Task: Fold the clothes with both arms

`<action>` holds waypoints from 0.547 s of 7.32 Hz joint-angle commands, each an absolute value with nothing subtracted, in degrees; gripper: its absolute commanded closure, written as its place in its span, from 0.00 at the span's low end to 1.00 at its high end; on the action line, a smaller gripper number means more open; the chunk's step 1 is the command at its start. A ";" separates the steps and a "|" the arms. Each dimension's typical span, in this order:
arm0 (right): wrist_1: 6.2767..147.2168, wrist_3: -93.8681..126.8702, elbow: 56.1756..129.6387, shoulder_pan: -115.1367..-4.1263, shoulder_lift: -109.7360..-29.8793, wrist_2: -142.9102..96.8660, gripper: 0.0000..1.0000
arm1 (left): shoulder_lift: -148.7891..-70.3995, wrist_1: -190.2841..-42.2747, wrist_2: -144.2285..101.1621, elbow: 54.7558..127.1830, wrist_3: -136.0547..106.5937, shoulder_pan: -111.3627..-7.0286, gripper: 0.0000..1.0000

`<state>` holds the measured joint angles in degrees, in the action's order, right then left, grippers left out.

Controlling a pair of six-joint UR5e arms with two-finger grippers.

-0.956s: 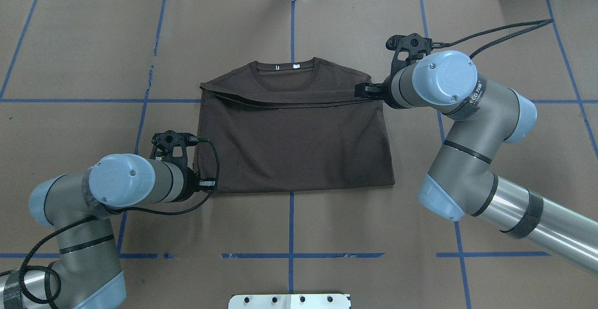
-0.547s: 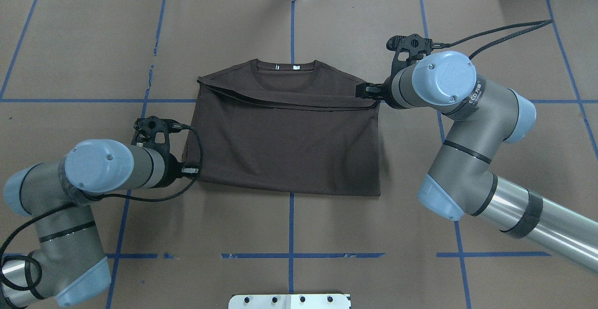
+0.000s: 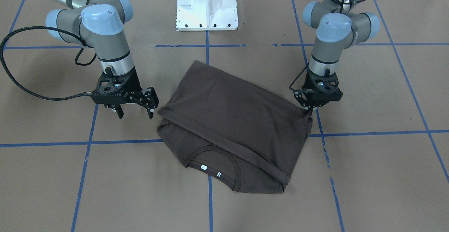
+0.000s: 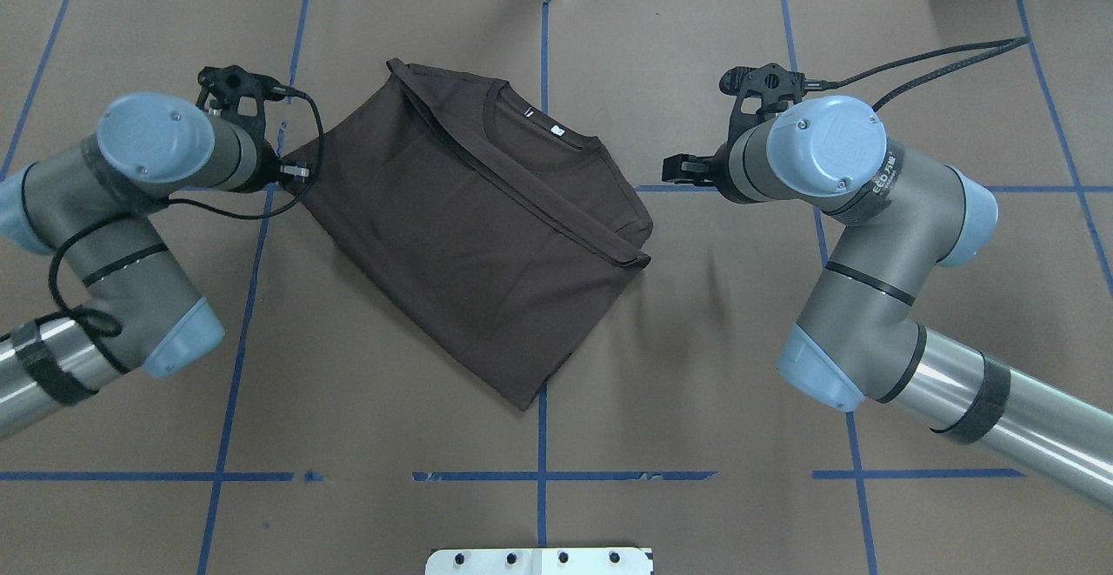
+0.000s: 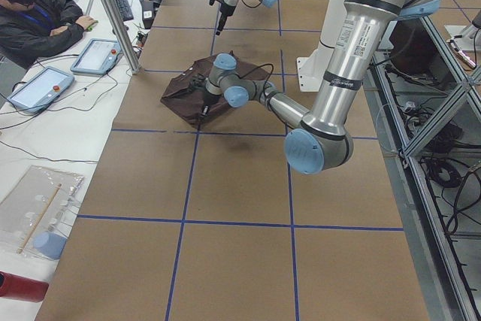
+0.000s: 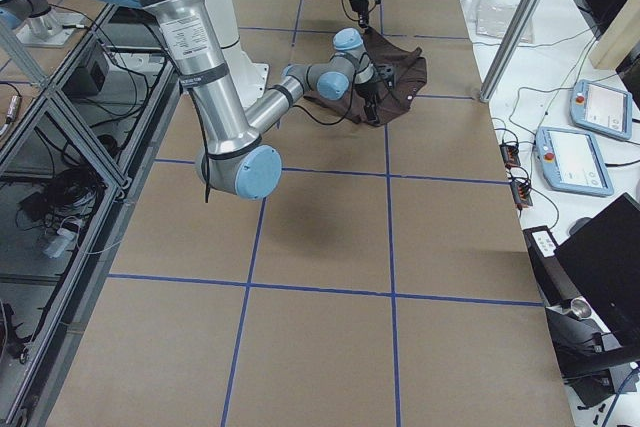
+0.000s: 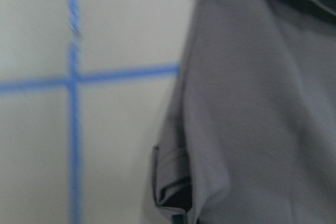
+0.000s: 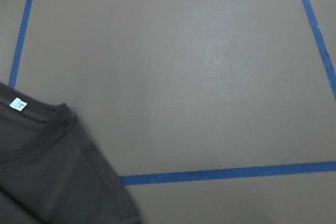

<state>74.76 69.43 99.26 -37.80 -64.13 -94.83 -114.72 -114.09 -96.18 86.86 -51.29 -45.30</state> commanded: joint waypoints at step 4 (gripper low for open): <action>74.79 69.43 99.23 -37.79 -64.25 -94.75 0.00 | -132.20 -131.48 -96.33 54.67 -48.78 -52.82 0.93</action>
<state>74.79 69.43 99.27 -37.87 -64.37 -94.82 -132.00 -130.20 -96.23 56.36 -48.87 -52.06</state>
